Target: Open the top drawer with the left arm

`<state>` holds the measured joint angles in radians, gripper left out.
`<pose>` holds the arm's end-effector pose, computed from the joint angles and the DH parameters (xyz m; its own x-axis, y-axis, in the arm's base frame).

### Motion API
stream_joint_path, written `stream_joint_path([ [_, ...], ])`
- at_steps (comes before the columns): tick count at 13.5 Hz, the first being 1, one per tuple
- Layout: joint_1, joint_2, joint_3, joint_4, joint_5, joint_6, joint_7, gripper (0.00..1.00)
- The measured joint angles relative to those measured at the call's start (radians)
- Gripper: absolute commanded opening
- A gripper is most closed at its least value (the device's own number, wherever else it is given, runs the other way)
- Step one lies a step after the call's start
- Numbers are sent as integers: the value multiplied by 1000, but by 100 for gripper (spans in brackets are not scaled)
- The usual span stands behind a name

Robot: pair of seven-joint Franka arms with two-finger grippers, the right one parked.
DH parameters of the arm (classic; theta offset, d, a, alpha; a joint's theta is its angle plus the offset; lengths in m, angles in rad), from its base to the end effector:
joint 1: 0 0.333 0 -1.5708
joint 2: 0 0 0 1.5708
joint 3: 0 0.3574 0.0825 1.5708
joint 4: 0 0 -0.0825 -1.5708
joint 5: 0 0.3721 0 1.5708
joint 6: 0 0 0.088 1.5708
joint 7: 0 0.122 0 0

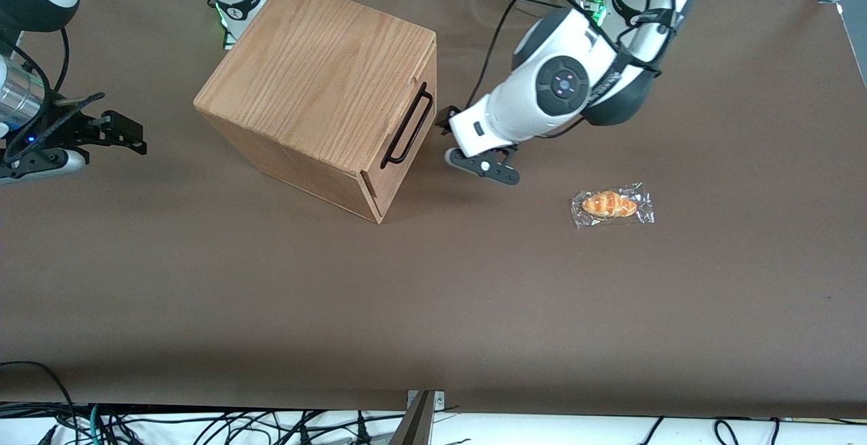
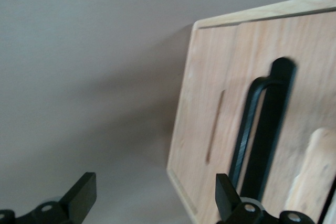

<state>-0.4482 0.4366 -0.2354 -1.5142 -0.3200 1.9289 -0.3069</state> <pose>0.5333 -0.4345 0.4500 0.9526 -0.2627 -0.1533 -0.1948 -0.9140 0.3559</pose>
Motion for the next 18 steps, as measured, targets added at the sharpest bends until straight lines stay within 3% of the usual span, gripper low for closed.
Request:
stream_joint_path([
  [6, -68, 53, 1, 1, 0, 94, -62, 100],
  [18, -41, 84, 19, 6, 0, 96, -64, 100],
])
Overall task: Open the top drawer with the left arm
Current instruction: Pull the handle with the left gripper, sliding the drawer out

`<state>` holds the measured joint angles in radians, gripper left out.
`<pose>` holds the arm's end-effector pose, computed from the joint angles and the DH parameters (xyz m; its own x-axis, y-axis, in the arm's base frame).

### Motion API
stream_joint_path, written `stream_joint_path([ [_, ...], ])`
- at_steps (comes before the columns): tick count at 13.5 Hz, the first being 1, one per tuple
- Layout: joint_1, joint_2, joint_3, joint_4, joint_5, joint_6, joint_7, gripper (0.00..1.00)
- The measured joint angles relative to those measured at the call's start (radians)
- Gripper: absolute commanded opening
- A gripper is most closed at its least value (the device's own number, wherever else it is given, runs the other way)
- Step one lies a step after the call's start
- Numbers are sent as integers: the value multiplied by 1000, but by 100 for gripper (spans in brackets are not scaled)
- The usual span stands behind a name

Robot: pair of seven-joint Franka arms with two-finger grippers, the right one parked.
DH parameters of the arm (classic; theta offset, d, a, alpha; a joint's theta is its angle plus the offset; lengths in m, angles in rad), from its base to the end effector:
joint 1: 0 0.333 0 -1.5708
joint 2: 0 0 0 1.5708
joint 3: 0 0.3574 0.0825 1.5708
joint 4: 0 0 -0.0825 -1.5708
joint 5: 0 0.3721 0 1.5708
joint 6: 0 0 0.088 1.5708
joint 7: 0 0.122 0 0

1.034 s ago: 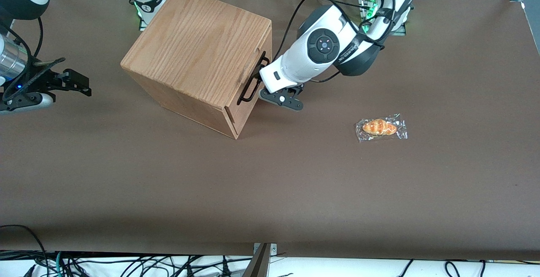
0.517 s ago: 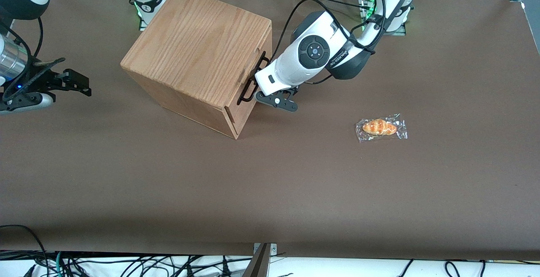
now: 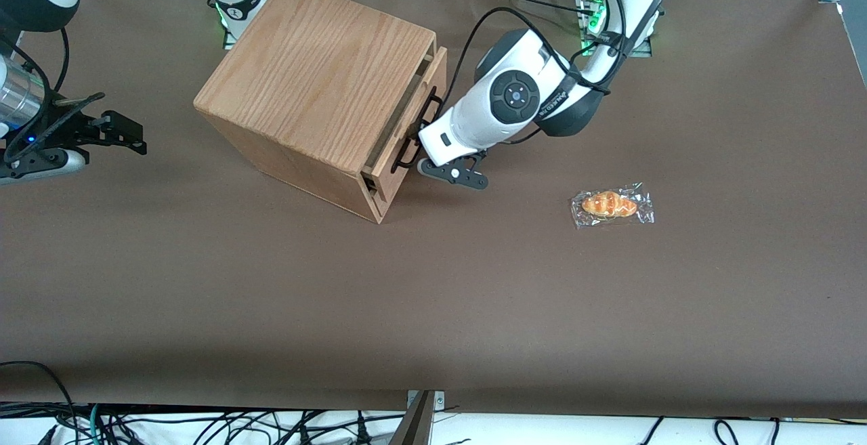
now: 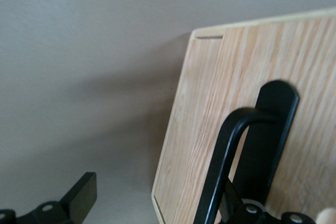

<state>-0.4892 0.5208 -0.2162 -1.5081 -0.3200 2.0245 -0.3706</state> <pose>0.5422 -0.4556 0.4014 0.9674 -0.1914 -0.1658 -0.1246 -0.9297 0.3467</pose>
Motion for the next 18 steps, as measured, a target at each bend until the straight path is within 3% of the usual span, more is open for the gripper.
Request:
stream_joint_path([
  [6, 91, 1, 6, 0, 0, -1, 20, 100],
  [18, 164, 2, 2, 0, 1, -15, 82, 100],
])
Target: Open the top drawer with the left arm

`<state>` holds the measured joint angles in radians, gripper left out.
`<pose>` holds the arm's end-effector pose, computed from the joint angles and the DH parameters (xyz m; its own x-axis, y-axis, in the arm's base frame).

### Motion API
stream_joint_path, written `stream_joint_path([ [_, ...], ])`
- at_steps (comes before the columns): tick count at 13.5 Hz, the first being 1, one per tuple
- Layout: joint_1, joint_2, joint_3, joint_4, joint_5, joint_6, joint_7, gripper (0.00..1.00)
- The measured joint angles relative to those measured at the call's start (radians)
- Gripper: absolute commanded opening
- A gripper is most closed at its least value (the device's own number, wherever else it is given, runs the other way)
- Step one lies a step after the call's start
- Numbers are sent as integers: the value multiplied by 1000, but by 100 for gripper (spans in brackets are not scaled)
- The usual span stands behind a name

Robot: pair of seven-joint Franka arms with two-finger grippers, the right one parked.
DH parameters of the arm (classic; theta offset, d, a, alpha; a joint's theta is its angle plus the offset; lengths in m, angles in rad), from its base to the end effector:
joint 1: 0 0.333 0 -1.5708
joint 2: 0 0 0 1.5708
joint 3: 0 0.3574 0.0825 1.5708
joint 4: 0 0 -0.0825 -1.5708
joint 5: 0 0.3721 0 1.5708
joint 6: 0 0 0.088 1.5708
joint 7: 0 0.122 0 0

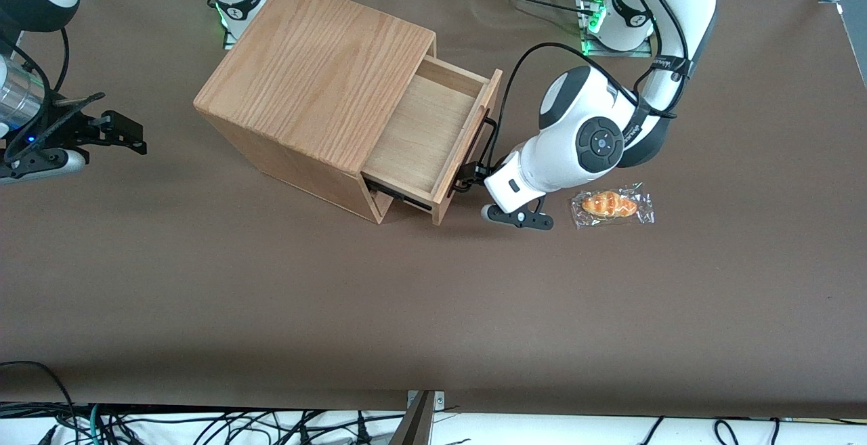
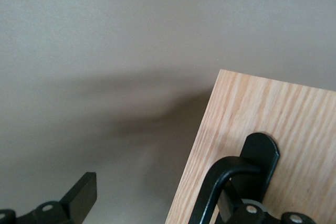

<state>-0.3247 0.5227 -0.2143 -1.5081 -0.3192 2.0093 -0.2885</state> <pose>0.6082 -0.3595 0.3988 0.9822 -0.1106 -0.1516 -0.0507 -0.9342 0.3532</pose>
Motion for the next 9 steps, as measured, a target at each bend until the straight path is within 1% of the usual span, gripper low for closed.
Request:
stream_joint_path([
  [9, 9, 0, 0, 0, 0, -2, 1, 100],
])
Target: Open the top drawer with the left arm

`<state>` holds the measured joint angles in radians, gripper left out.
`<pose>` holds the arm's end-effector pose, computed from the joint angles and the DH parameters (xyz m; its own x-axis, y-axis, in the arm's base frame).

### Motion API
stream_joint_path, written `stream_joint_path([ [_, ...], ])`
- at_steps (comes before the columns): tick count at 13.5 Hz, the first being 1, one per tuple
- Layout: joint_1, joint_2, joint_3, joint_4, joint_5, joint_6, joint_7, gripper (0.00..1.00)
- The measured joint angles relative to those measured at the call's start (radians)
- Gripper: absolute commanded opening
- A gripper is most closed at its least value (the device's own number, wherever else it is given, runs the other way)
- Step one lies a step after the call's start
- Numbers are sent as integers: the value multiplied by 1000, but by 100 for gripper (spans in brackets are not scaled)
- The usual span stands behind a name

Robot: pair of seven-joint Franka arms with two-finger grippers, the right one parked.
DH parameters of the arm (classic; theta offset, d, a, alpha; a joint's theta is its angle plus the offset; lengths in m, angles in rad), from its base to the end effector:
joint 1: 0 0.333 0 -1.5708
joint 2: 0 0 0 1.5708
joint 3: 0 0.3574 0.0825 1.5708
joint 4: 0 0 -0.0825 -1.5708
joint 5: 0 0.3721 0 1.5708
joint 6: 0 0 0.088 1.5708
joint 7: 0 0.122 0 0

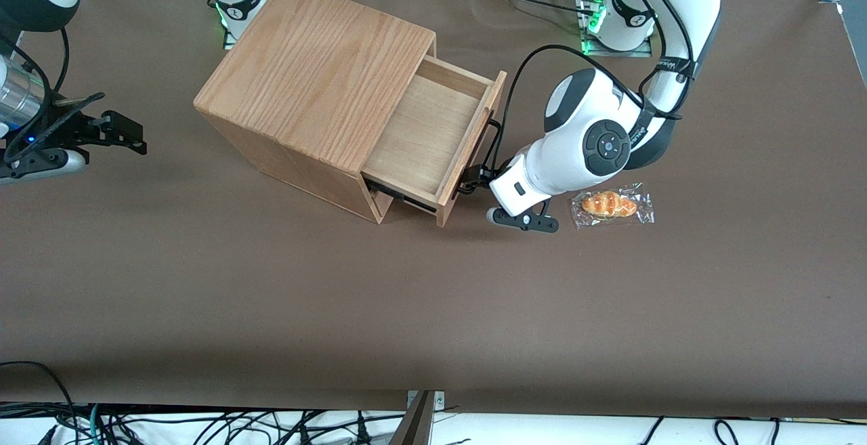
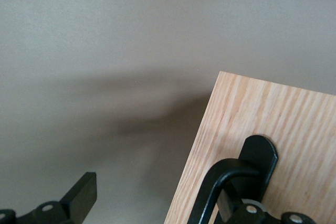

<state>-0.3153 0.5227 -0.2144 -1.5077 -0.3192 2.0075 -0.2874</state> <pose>0.6114 -0.3538 0.3988 0.9829 -0.1031 -0.1524 -0.0432 -0.9346 0.3531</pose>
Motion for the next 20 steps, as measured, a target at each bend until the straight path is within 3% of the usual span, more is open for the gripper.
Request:
stream_joint_path([
  [12, 33, 0, 4, 72, 0, -102, -1, 100],
  [20, 194, -6, 9, 131, 4, -276, 2, 100],
])
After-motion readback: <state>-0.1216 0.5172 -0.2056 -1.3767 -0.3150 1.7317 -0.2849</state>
